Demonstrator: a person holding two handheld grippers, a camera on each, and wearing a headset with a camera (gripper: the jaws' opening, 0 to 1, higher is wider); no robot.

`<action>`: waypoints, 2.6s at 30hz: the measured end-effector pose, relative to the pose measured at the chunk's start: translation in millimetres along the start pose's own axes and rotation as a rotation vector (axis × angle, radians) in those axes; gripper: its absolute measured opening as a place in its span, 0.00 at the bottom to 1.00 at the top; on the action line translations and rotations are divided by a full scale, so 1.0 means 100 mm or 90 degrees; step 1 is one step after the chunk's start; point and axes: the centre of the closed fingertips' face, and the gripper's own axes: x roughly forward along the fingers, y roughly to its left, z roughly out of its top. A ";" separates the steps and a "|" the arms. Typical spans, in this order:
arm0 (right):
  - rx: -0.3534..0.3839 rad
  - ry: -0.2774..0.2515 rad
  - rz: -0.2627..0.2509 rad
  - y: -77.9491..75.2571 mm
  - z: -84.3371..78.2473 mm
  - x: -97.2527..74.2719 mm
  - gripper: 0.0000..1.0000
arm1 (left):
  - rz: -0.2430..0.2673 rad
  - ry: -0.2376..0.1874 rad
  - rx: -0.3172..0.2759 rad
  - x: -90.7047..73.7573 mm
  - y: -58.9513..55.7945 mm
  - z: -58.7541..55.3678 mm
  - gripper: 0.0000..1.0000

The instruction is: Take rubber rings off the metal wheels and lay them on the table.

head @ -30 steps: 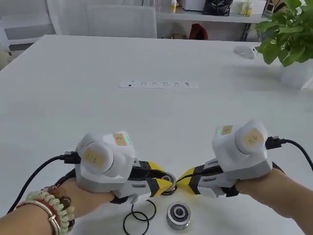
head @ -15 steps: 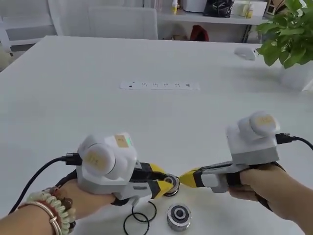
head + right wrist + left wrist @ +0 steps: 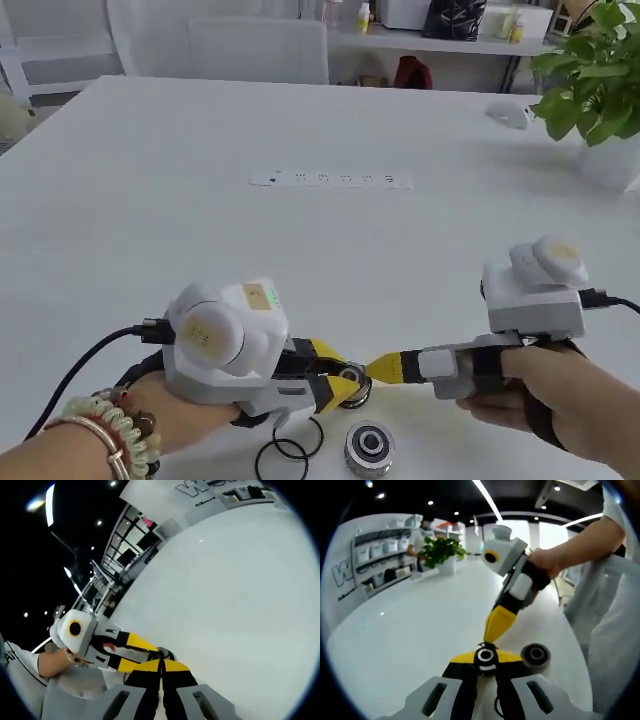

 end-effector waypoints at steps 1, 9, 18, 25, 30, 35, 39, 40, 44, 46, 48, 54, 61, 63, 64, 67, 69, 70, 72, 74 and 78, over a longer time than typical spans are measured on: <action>0.004 -0.001 0.002 0.01 0.00 0.00 0.00 | 0.000 0.000 -0.001 0.00 0.00 0.00 0.14; -0.001 0.001 0.011 0.03 0.01 0.02 0.00 | 0.000 -0.001 -0.001 0.00 0.00 0.00 0.14; -0.003 0.001 0.014 0.07 0.02 0.03 0.00 | -0.001 -0.004 -0.002 -0.01 0.00 -0.01 0.14; -0.002 0.001 0.042 0.17 0.03 0.07 0.00 | -0.001 -0.006 -0.004 -0.01 0.00 -0.01 0.14; 0.001 -0.001 0.048 0.16 0.03 0.04 0.00 | -0.003 -0.005 -0.003 -0.01 0.00 0.00 0.14; 0.009 -0.004 0.035 0.08 0.03 0.03 0.00 | 0.000 -0.004 -0.008 -0.01 0.00 0.00 0.14; 0.007 0.001 0.019 0.03 0.01 0.01 0.00 | 0.002 0.000 -0.016 0.00 0.00 0.00 0.14; 0.011 0.000 0.021 0.03 0.02 0.01 0.00 | 0.002 0.002 -0.017 0.00 0.00 0.01 0.14; 0.006 0.004 0.014 0.02 0.01 0.03 0.00 | -0.001 0.012 -0.021 0.00 0.01 0.01 0.14; 0.003 0.003 0.014 0.02 0.01 0.03 0.00 | -0.004 0.023 -0.004 -0.01 0.01 0.01 0.15; 0.003 0.001 0.014 0.03 0.03 0.02 0.00 | -0.007 0.024 -0.002 -0.02 0.00 0.02 0.15; 0.008 -0.010 0.007 0.00 0.06 -0.01 0.00 | -0.006 0.003 -0.005 -0.08 0.03 0.15 0.22; 0.014 -0.032 0.004 0.00 0.14 -0.05 0.00 | -0.004 -0.036 -0.015 -0.21 0.08 0.37 0.37; 0.014 -0.037 0.005 0.00 0.16 -0.07 0.00 | -0.010 -0.049 -0.026 -0.26 0.08 0.44 0.42; 0.014 -0.041 0.006 0.01 0.17 -0.08 0.00 | -0.010 -0.052 -0.027 -0.27 0.08 0.47 0.44; 0.015 -0.054 0.006 0.02 0.23 -0.11 0.00 | -0.009 -0.059 -0.018 -0.30 0.07 0.53 0.48; 0.014 -0.063 0.009 0.01 0.26 -0.14 0.00 | -0.011 -0.060 -0.010 -0.33 0.07 0.57 0.49; 0.014 -0.068 0.010 0.02 0.28 -0.15 0.00 | -0.011 -0.060 -0.003 -0.35 0.07 0.59 0.49; 0.011 -0.073 0.013 0.05 0.30 -0.17 0.00 | -0.010 -0.059 0.007 -0.38 0.06 0.63 0.51; 0.007 -0.079 0.018 0.08 0.33 -0.17 0.00 | -0.009 -0.059 0.017 -0.42 0.07 0.66 0.53; 0.002 -0.087 0.026 0.13 0.37 -0.17 0.00 | -0.009 -0.062 0.031 -0.50 0.07 0.72 0.56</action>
